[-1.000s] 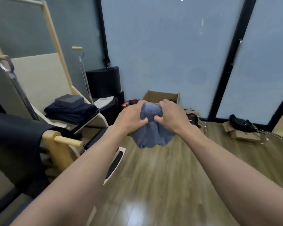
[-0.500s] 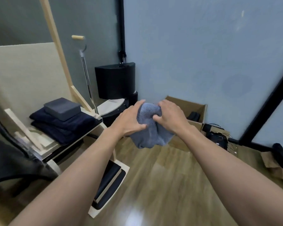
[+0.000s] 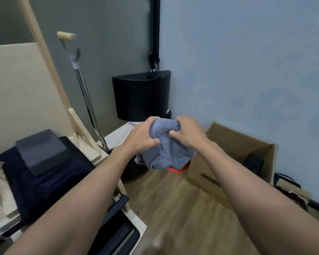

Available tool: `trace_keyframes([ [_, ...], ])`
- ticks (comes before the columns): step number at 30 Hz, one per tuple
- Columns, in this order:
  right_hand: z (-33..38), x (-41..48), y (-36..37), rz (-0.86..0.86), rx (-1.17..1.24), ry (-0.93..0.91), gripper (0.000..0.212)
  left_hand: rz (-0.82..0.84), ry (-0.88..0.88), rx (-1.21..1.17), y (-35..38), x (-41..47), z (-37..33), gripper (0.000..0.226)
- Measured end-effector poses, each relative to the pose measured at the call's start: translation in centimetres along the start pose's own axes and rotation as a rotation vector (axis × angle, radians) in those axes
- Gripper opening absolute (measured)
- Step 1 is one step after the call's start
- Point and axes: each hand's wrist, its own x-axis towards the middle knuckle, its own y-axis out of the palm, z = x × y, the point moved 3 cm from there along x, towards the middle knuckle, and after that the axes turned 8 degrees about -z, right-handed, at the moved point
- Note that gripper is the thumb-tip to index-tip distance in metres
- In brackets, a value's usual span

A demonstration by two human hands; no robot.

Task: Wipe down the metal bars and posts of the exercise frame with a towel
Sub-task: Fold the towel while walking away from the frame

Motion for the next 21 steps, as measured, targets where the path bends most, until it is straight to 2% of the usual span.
trace_keyframes([
  [3, -1.7, 8.0, 3.2, 0.053, 0.041, -0.054, 0.026, -0.064, -0.083, -0.004, 0.5, 5.6, 3.1, 0.071],
  [6, -1.8, 15.0, 7.4, 0.103, 0.095, -0.110, 0.013, -0.110, -0.148, 0.046, 0.1, 10.4, 7.2, 0.071],
  [12, -0.6, 28.4, 18.7, 0.247, 0.139, -0.242, 0.013, -0.209, -0.309, 0.157, -0.9, 20.7, 19.0, 0.072],
  [21, -0.7, 45.2, 35.1, 0.426, 0.179, -0.280, 0.013, -0.266, -0.594, 0.153, 1.2, 32.9, 35.7, 0.070],
])
